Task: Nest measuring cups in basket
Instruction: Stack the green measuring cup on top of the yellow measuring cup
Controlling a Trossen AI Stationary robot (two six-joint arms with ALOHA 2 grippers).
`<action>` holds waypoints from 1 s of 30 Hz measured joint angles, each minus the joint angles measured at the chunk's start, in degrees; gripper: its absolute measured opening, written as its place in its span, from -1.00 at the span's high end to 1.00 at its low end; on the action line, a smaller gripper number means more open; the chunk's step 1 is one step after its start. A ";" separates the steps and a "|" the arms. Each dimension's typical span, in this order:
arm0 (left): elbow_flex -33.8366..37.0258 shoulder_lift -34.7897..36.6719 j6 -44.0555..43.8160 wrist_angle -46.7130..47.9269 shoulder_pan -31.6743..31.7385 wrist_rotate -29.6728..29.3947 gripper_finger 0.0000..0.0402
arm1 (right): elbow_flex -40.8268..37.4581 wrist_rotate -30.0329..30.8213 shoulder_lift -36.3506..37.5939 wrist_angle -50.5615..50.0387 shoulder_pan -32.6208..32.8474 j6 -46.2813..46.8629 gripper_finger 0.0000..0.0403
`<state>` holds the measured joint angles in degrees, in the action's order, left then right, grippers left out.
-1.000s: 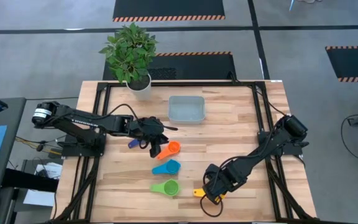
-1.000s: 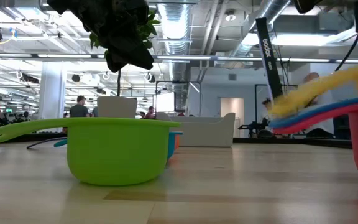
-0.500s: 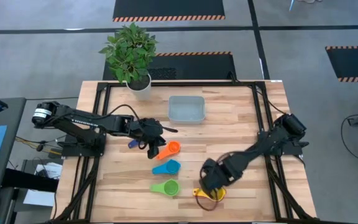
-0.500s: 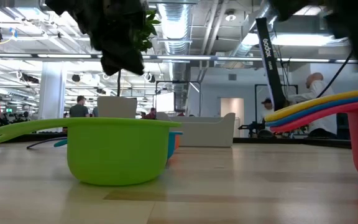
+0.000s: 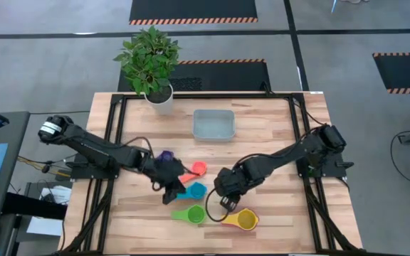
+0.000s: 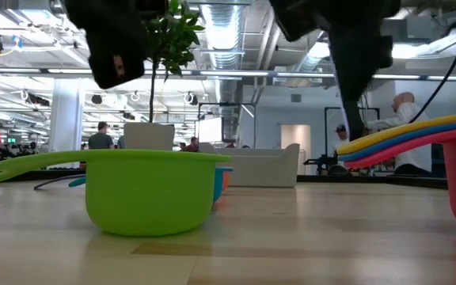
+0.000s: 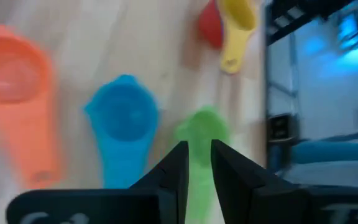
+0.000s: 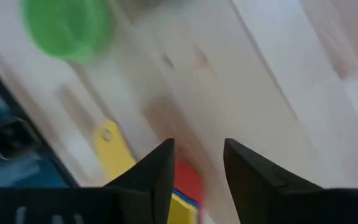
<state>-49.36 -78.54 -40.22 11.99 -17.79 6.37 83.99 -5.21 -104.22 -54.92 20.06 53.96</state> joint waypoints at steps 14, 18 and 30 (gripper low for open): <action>-14.22 -22.50 -20.62 -3.30 -7.35 -7.68 0.25 | -0.44 7.33 1.31 -34.41 1.69 -11.12 0.09; -25.92 -27.84 -19.27 16.49 -7.45 -9.62 0.29 | -0.66 9.51 2.36 -35.09 3.67 -10.15 0.12; -39.72 -35.60 -18.96 36.67 -7.96 -10.01 0.35 | -1.03 12.43 3.46 -35.13 8.40 -6.87 0.07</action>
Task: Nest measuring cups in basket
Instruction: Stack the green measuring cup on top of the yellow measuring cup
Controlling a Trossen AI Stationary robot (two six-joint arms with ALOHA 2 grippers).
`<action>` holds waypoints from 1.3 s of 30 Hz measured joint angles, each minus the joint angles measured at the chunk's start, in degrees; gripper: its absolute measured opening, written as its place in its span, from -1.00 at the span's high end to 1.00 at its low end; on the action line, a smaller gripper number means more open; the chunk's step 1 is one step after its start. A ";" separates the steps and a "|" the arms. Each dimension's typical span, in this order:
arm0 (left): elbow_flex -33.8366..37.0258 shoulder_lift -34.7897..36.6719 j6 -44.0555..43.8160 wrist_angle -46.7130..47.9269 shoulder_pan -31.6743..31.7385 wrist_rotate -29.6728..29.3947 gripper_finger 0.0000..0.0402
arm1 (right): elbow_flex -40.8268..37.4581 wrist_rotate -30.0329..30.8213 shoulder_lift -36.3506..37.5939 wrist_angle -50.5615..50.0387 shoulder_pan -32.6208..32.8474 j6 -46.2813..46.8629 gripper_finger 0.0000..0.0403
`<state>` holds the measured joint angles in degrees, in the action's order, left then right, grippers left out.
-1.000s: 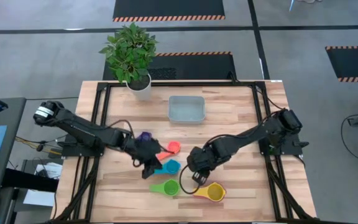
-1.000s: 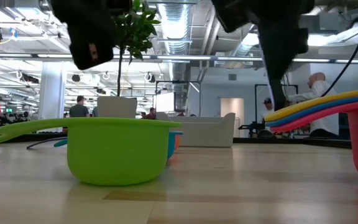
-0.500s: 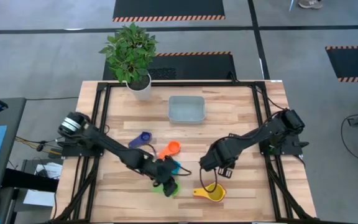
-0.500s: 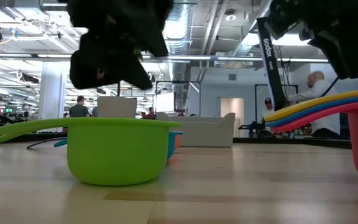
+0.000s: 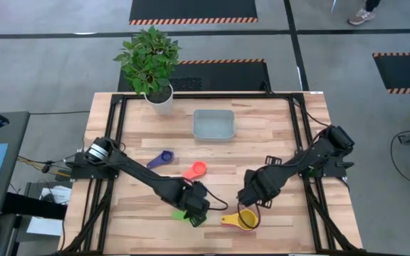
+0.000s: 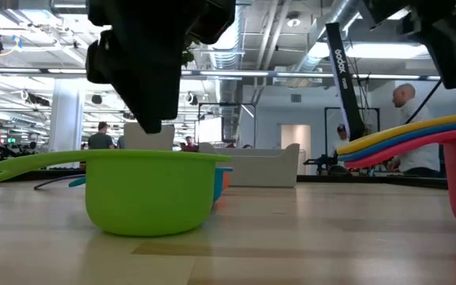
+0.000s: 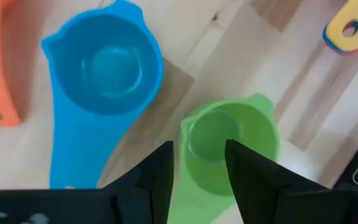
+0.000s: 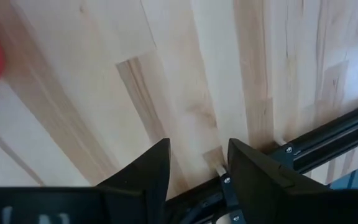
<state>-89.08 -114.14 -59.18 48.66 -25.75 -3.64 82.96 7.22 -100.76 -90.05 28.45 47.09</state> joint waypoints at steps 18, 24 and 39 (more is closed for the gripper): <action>0.08 -3.35 -1.42 0.43 -0.62 -1.37 0.35 | 0.00 0.07 -0.03 0.24 1.95 2.58 0.11; 0.04 -3.99 -0.06 0.66 -0.62 -1.02 0.35 | 0.00 0.04 -0.01 -0.05 2.00 3.83 0.13; 0.11 -4.16 0.67 1.20 -0.55 -0.13 0.88 | 0.00 -0.02 -0.03 0.03 2.27 4.05 0.20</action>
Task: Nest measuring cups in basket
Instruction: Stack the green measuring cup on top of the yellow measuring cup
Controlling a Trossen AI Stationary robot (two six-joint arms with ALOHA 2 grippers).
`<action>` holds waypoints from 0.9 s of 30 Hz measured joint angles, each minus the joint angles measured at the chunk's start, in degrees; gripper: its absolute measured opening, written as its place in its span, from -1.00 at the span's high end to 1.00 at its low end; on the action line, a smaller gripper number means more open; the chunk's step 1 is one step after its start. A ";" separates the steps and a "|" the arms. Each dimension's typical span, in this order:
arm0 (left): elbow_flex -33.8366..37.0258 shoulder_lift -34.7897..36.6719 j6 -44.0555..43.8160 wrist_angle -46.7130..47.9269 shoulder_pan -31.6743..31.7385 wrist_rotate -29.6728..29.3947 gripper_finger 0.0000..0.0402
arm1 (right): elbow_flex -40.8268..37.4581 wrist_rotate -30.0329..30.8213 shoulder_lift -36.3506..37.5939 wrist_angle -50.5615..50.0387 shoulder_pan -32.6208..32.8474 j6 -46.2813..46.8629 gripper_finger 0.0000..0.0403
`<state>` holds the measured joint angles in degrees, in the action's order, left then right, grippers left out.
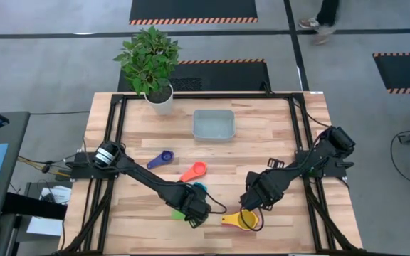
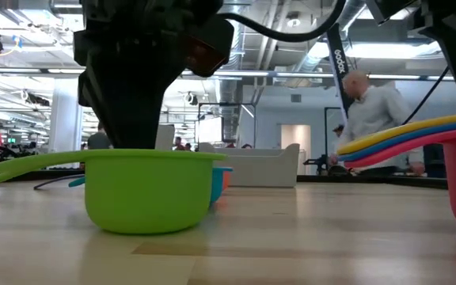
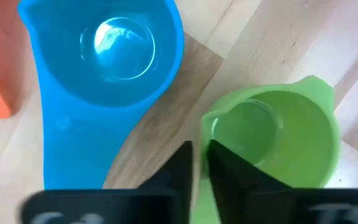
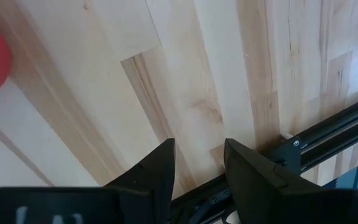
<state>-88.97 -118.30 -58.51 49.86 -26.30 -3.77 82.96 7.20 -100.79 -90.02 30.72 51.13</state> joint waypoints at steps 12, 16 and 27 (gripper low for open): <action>-2.19 0.15 1.12 0.82 -0.03 1.35 0.99 | 0.00 6.22 0.60 0.07 -2.56 -3.69 0.21; -4.92 0.15 2.06 2.49 -0.28 1.30 1.00 | 0.00 8.60 4.03 0.04 -5.87 -6.19 0.22; -14.15 0.20 10.96 5.50 0.78 -0.56 1.00 | 0.00 11.23 26.52 -0.07 -18.36 -7.41 0.33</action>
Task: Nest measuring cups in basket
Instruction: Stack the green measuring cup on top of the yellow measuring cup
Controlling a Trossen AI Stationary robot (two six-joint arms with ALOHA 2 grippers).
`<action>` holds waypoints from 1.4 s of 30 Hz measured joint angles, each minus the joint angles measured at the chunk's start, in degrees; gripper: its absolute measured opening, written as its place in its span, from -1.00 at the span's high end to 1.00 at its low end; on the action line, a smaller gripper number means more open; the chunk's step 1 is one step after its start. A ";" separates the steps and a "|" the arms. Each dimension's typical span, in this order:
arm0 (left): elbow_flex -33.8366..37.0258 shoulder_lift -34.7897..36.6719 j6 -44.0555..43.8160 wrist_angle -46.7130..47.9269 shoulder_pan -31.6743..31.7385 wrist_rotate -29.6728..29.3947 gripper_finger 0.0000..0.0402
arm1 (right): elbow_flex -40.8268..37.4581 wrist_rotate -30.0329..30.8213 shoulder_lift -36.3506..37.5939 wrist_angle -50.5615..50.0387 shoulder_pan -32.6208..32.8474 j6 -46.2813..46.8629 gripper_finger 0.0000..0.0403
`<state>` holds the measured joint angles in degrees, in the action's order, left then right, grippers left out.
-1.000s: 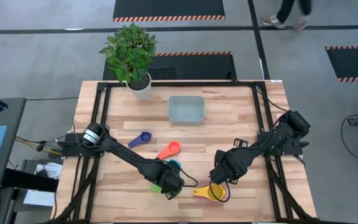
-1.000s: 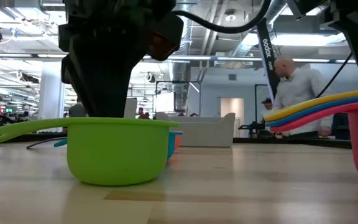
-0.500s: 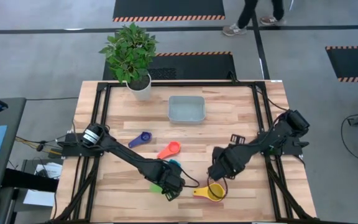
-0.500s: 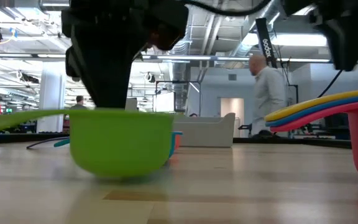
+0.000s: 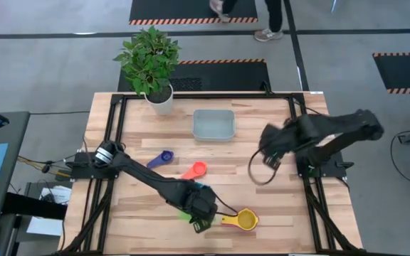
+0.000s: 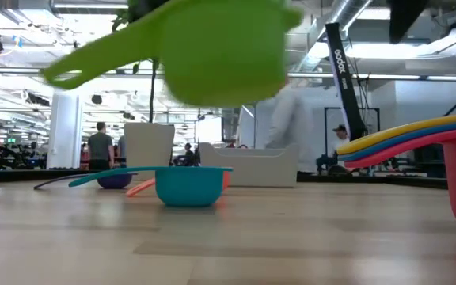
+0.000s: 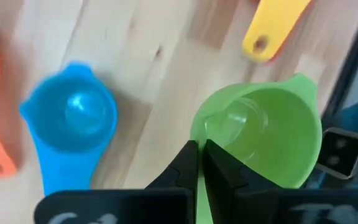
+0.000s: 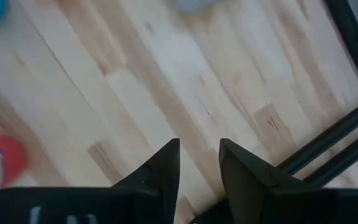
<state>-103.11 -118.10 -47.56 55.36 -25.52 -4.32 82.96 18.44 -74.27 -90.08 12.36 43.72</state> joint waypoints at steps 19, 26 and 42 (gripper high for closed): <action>-5.98 -0.04 8.99 -13.54 6.08 -0.38 1.00 | 0.00 -0.83 14.11 0.89 -1.84 6.26 0.18; -6.01 -0.07 10.95 -17.75 5.50 -4.22 1.00 | 0.01 -9.63 12.98 7.81 -0.78 2.22 0.20; -6.01 -0.15 24.66 -15.96 5.06 -5.17 1.00 | 0.00 -16.90 2.47 17.44 15.06 6.55 0.18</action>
<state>-109.12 -118.26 -22.89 39.40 -20.46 -9.49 82.96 1.54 -71.80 -72.64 27.43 50.27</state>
